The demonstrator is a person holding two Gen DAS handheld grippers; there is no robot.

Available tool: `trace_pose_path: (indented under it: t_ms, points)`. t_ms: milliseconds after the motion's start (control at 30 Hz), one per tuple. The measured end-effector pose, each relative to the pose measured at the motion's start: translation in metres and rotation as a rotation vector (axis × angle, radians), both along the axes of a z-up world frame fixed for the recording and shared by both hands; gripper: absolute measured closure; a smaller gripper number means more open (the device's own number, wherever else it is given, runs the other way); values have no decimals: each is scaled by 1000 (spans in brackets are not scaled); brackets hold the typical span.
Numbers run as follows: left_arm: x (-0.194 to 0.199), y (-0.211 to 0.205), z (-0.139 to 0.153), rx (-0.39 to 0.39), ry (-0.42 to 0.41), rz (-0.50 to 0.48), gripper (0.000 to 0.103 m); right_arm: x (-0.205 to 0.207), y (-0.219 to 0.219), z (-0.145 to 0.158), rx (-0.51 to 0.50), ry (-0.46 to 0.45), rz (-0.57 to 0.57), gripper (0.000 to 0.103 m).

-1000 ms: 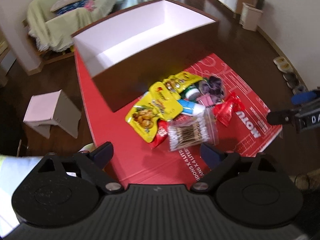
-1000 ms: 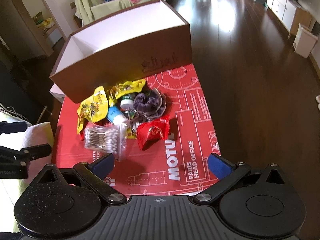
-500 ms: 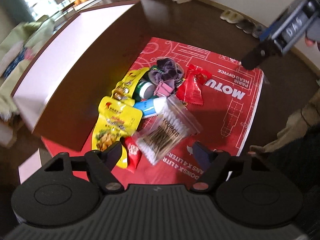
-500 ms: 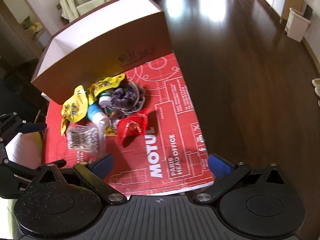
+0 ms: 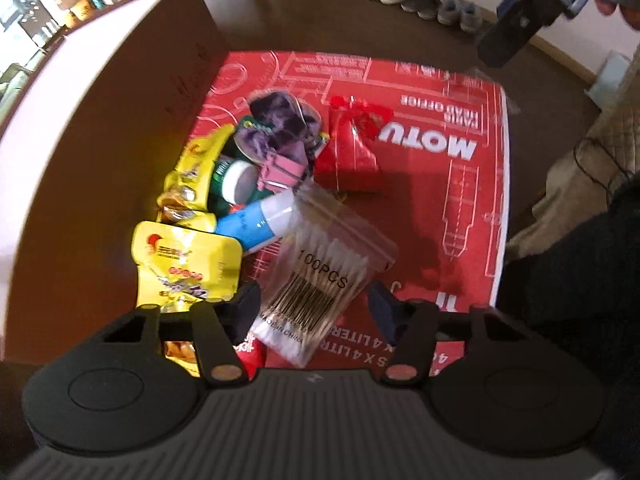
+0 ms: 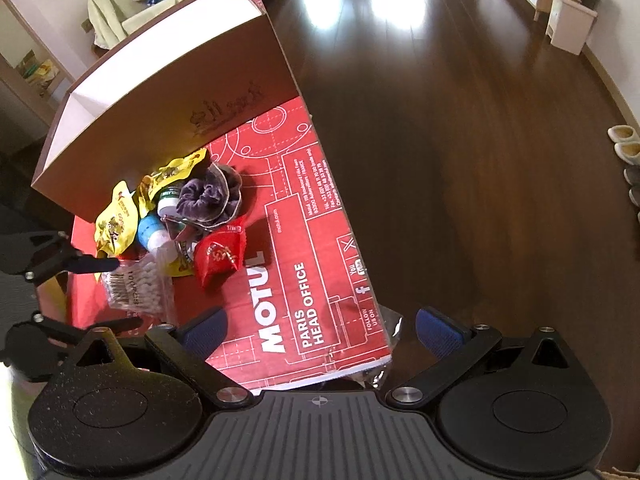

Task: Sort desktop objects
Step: 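Grasp the cotton swab bag with the left tool while the right tool reaches for the red wrapper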

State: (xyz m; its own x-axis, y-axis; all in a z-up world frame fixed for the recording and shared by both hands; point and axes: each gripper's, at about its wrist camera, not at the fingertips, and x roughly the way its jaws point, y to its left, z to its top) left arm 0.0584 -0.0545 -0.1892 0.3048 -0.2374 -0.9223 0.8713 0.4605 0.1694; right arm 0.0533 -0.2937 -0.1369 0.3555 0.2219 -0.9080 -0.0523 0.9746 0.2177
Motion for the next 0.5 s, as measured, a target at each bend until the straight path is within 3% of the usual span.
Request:
trace_pose_path:
  t_ms: [267, 500]
  points:
    - [-3, 0, -3, -15, 27, -6, 77, 8, 7, -7, 71, -8, 27, 0]
    - [-12, 11, 16, -109, 42, 121, 80, 25, 26, -16, 150, -29, 84, 0]
